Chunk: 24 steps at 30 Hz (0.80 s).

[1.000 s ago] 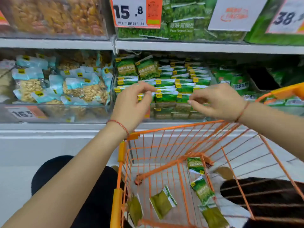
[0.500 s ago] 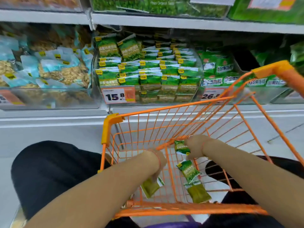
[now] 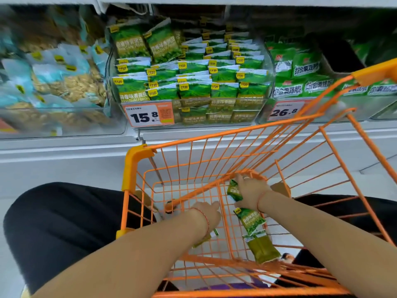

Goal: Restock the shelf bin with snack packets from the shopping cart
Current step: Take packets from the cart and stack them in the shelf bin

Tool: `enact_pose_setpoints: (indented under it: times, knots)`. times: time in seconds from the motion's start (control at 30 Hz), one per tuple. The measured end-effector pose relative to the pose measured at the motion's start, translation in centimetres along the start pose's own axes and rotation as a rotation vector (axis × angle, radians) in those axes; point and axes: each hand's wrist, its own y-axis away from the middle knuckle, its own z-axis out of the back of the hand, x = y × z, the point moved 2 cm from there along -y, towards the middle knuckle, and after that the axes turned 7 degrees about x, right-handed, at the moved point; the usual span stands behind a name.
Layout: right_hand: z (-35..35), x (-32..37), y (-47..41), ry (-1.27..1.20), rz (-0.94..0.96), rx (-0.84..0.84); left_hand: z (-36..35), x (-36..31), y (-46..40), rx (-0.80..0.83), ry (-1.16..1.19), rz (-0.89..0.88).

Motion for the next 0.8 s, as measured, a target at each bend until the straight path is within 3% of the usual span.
enact_pose_setpoints:
  times: [0.13,0.37,0.47,0.63,0.73,0.8]
  knots:
    - [0.7,0.4,0.6,0.061,0.054,0.049,0.6,1.1,0.8,-0.028,-0.001,0.072]
    - [2.2,1.3,1.0,-0.054,0.061,0.167,2.8,3.7,4.6,-0.200,0.271,0.095]
    - [4.5,1.7,2.2,-0.124,0.074,0.228,4.2,4.8,7.6,-0.303,0.549,-0.009]
    - [10.8,1.0,7.4,-0.720,0.183,0.267,4.9,6.9,13.3,-0.760,1.038,-0.190]
    - [12.7,-0.3,9.3,-1.078,0.285,0.023,5.3,7.6,15.7,-1.067,1.313,-0.256]
    - [13.0,-0.9,9.6,-1.325,0.310,-0.117,5.6,7.6,16.0,-1.155,1.484,-0.308]
